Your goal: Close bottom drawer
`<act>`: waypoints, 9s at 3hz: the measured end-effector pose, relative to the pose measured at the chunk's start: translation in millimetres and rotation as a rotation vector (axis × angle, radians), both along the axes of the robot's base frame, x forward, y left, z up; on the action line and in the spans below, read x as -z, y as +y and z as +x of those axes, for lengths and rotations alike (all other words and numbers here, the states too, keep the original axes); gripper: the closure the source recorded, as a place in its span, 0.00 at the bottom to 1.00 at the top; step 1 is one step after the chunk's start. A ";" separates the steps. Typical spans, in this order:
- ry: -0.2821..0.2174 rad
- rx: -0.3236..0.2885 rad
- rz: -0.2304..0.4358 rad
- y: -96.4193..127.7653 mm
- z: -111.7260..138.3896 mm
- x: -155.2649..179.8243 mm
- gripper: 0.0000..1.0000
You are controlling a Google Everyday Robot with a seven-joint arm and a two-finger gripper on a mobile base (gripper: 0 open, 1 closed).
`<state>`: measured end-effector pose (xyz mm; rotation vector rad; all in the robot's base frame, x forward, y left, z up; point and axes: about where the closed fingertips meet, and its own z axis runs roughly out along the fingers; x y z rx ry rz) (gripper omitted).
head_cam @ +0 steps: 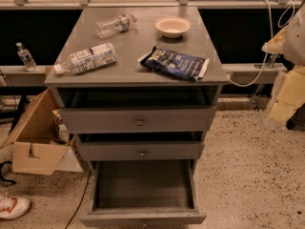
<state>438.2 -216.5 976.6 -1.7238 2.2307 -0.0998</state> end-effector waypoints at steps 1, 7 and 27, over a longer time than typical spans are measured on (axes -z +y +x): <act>0.000 0.000 0.000 0.1 0.0 0.2 0.00; 0.256 0.020 0.139 81.0 -15.4 203.6 0.00; 0.353 -0.318 0.387 124.9 -50.2 773.8 1.00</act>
Offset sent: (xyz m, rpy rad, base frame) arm -0.0028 0.0281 -0.0722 0.0609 0.1177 0.0171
